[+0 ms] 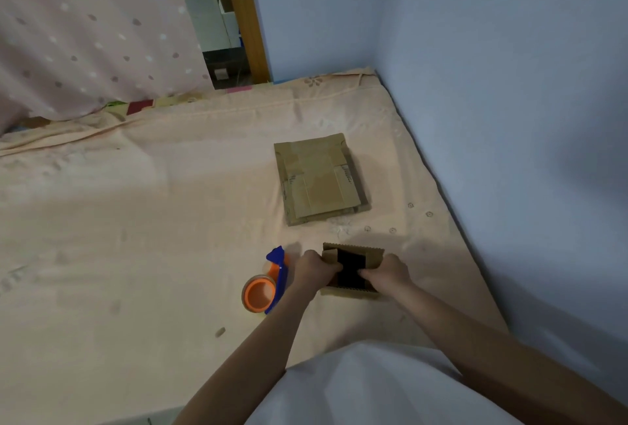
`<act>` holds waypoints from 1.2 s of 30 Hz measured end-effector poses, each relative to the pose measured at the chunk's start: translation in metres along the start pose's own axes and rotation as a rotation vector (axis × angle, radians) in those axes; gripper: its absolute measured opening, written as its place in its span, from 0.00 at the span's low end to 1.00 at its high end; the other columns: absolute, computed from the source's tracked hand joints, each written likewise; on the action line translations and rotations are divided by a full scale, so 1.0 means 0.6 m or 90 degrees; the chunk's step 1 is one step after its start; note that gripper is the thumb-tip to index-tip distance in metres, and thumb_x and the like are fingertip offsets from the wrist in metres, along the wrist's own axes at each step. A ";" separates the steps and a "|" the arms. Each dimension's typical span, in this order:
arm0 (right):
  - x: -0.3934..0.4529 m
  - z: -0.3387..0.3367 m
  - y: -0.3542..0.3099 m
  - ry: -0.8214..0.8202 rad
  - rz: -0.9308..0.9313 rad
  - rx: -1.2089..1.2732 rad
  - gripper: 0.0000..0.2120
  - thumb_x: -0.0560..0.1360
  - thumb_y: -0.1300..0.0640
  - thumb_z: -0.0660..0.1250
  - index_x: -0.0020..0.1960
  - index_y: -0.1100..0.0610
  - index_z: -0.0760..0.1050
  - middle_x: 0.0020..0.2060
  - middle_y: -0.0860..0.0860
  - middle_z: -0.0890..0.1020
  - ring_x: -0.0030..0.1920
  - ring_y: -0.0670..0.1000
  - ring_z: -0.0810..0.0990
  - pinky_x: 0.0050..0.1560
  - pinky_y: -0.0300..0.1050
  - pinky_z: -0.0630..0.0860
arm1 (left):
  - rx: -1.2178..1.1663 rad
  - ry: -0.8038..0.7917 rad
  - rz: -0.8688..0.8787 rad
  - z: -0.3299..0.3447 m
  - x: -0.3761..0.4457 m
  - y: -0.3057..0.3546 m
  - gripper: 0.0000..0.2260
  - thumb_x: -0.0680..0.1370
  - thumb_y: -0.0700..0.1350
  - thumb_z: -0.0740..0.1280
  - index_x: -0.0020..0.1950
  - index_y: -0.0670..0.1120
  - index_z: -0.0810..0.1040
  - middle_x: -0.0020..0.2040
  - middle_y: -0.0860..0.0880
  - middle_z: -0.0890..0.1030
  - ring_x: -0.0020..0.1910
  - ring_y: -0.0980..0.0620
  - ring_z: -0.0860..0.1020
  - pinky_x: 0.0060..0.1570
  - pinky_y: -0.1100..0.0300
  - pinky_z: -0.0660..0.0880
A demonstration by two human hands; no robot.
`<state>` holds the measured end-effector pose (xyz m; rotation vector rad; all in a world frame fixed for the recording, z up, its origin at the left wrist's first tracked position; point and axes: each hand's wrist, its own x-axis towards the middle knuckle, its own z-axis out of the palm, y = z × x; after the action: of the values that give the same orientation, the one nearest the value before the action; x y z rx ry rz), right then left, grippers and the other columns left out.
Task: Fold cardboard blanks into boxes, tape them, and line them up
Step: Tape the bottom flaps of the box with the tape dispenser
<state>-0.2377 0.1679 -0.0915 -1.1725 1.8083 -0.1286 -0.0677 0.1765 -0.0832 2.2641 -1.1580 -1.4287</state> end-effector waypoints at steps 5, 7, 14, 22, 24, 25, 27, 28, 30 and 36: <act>0.018 -0.042 0.004 -0.089 0.017 0.064 0.15 0.81 0.50 0.64 0.54 0.62 0.76 0.48 0.57 0.80 0.48 0.54 0.79 0.47 0.47 0.75 | -0.269 -0.167 0.007 -0.041 0.009 -0.035 0.11 0.83 0.45 0.64 0.60 0.39 0.78 0.55 0.42 0.80 0.54 0.47 0.80 0.48 0.57 0.81; 0.015 -0.058 0.011 -0.153 0.023 0.141 0.14 0.84 0.52 0.60 0.57 0.62 0.77 0.50 0.57 0.81 0.51 0.55 0.80 0.53 0.49 0.77 | -0.318 -0.176 0.002 -0.049 0.013 -0.057 0.09 0.84 0.43 0.61 0.58 0.40 0.78 0.59 0.39 0.79 0.57 0.45 0.79 0.50 0.54 0.82; 0.011 -0.081 0.037 -0.196 0.056 0.326 0.14 0.85 0.53 0.59 0.63 0.59 0.77 0.55 0.58 0.84 0.57 0.58 0.82 0.63 0.56 0.78 | -0.432 -0.210 -0.015 -0.042 0.010 -0.072 0.15 0.82 0.51 0.65 0.64 0.42 0.76 0.60 0.42 0.81 0.61 0.44 0.79 0.63 0.46 0.76; -0.013 -0.074 0.033 -0.190 0.049 0.345 0.14 0.82 0.46 0.63 0.62 0.52 0.78 0.54 0.53 0.85 0.57 0.53 0.82 0.57 0.49 0.79 | -0.405 -0.171 -0.021 -0.032 -0.002 -0.055 0.16 0.80 0.54 0.67 0.65 0.48 0.74 0.63 0.47 0.77 0.61 0.47 0.76 0.65 0.47 0.74; -0.017 -0.071 0.031 -0.185 0.058 0.351 0.17 0.82 0.43 0.62 0.62 0.53 0.79 0.55 0.53 0.84 0.58 0.54 0.81 0.58 0.49 0.79 | -0.383 -0.166 -0.020 -0.030 -0.005 -0.056 0.19 0.80 0.54 0.67 0.68 0.48 0.73 0.64 0.47 0.76 0.61 0.47 0.76 0.64 0.48 0.75; -0.017 -0.068 0.032 -0.181 0.066 0.355 0.19 0.82 0.41 0.61 0.62 0.53 0.79 0.55 0.54 0.84 0.58 0.54 0.81 0.60 0.50 0.78 | -0.379 -0.164 -0.021 -0.030 -0.008 -0.056 0.19 0.80 0.55 0.66 0.68 0.48 0.73 0.65 0.47 0.75 0.61 0.47 0.75 0.64 0.49 0.75; -0.023 -0.064 0.034 -0.178 0.081 0.382 0.21 0.82 0.40 0.59 0.60 0.53 0.80 0.55 0.54 0.84 0.58 0.54 0.81 0.65 0.51 0.75 | -0.389 -0.161 -0.024 -0.031 -0.011 -0.053 0.18 0.80 0.55 0.65 0.67 0.49 0.72 0.65 0.48 0.74 0.64 0.45 0.74 0.65 0.48 0.74; -0.025 -0.063 0.035 -0.182 0.088 0.398 0.21 0.82 0.39 0.59 0.60 0.53 0.80 0.55 0.55 0.84 0.58 0.54 0.81 0.66 0.52 0.75 | -0.400 -0.161 -0.030 -0.029 -0.012 -0.052 0.17 0.81 0.56 0.65 0.66 0.50 0.71 0.65 0.48 0.74 0.65 0.44 0.73 0.65 0.47 0.73; -0.028 -0.061 0.040 -0.192 0.094 0.420 0.22 0.82 0.38 0.58 0.62 0.53 0.79 0.58 0.57 0.83 0.59 0.56 0.81 0.67 0.54 0.74 | -0.417 -0.165 -0.041 -0.025 -0.015 -0.051 0.17 0.81 0.56 0.64 0.66 0.50 0.70 0.66 0.48 0.74 0.66 0.43 0.73 0.65 0.47 0.73; -0.024 -0.073 0.045 -0.183 0.065 0.389 0.23 0.81 0.39 0.59 0.64 0.54 0.78 0.57 0.56 0.83 0.58 0.58 0.82 0.66 0.58 0.75 | -0.441 -0.143 -0.052 -0.021 -0.030 -0.042 0.21 0.81 0.56 0.64 0.70 0.49 0.68 0.67 0.48 0.74 0.65 0.42 0.74 0.64 0.46 0.74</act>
<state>-0.2870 0.1770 -0.0725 -0.6252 1.4235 -0.4018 -0.0483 0.2033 -0.0792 1.7073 -0.4902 -1.7939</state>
